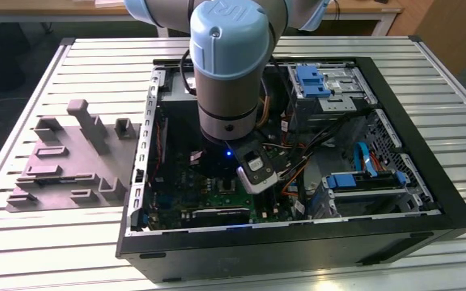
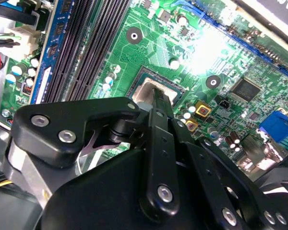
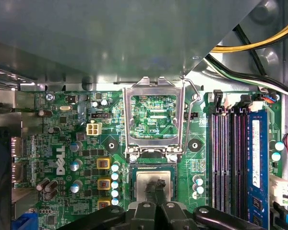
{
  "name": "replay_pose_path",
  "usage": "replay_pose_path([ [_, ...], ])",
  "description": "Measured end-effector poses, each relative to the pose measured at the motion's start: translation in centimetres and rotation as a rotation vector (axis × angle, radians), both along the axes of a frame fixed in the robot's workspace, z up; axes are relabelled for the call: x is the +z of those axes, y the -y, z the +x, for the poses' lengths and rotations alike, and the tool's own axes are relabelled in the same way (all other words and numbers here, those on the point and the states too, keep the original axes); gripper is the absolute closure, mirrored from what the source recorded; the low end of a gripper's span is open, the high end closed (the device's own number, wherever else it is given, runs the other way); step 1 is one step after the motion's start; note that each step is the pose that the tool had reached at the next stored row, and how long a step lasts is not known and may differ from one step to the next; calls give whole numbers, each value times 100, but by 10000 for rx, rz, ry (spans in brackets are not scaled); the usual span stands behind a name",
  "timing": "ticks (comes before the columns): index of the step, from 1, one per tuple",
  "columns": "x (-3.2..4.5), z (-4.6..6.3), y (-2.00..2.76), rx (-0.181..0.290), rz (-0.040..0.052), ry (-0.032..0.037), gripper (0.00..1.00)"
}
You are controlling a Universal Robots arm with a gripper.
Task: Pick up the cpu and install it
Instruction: 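Place the cpu into insertion slot, then close the cpu cover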
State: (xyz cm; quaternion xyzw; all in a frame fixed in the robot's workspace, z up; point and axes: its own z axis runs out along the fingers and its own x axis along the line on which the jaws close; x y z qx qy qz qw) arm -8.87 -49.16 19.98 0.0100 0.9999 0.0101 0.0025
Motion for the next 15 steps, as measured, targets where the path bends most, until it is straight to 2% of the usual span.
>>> replay_pose_path([
  [15,14,0,0,0,-4,-2,89],
])
